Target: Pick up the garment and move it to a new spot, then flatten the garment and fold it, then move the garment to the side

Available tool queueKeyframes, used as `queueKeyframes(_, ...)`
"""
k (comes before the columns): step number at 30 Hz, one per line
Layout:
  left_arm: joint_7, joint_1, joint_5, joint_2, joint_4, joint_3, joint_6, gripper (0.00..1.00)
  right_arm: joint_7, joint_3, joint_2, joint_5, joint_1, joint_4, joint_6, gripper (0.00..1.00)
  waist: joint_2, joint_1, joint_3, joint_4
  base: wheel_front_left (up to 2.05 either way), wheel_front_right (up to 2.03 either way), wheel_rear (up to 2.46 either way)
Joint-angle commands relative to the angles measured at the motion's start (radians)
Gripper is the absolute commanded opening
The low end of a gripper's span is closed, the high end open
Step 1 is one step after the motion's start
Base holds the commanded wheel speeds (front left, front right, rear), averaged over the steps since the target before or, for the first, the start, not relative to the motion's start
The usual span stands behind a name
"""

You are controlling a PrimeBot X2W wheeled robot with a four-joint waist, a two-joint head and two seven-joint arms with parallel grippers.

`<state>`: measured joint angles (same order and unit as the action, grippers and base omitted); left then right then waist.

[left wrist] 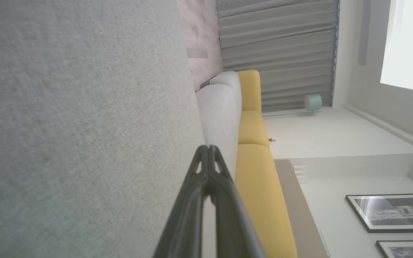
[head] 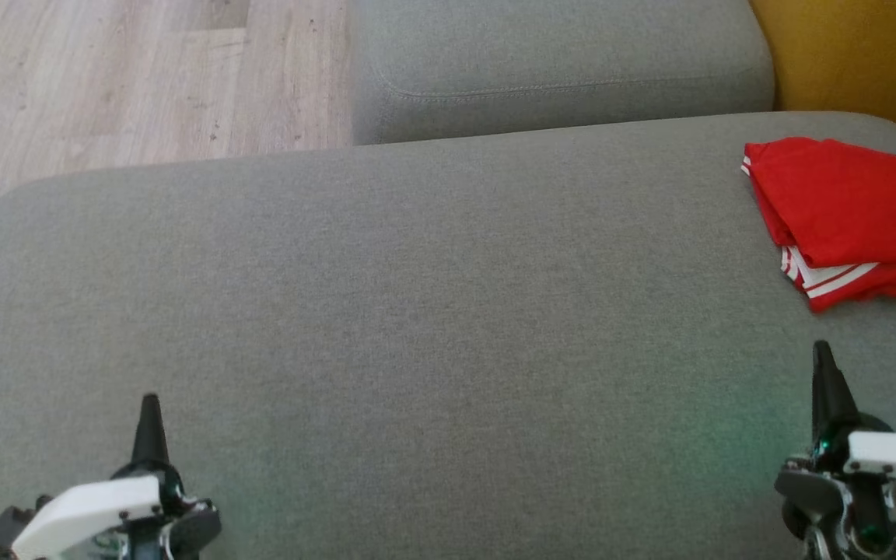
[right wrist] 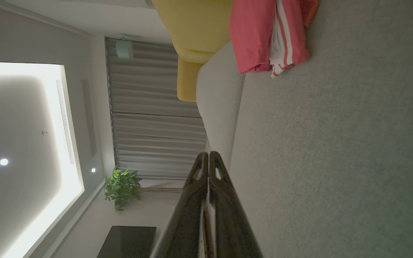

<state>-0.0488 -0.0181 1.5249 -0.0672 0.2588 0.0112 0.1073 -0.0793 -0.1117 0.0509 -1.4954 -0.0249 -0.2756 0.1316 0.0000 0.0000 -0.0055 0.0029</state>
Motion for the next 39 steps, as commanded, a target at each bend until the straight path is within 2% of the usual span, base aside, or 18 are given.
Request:
queueKeyframes(1, -0.010, -0.064, 0.028, -0.012, -0.024, 0.046, 0.014, 0.00, -0.010, 0.011, 0.005, -0.032, -0.066, 0.032, -0.001, 0.00, 0.0000, 0.0000, 0.001, 0.000, 0.00, 0.00, 0.00)
queueKeyframes(9, -0.033, -0.087, 0.116, -0.011, -0.015, 0.064, 0.023, 0.00, -0.032, 0.000, 0.002, -0.115, -0.083, 0.031, -0.001, 0.00, 0.0000, 0.0000, 0.009, -0.003, 0.00, 0.00, 0.00)
queueKeyframes(39, -0.042, -0.088, 0.106, -0.003, -0.015, 0.075, 0.023, 0.00, -0.033, -0.001, 0.001, -0.114, -0.083, 0.031, -0.001, 0.00, 0.0000, 0.0000, 0.009, -0.003, 0.00, 0.00, 0.00)
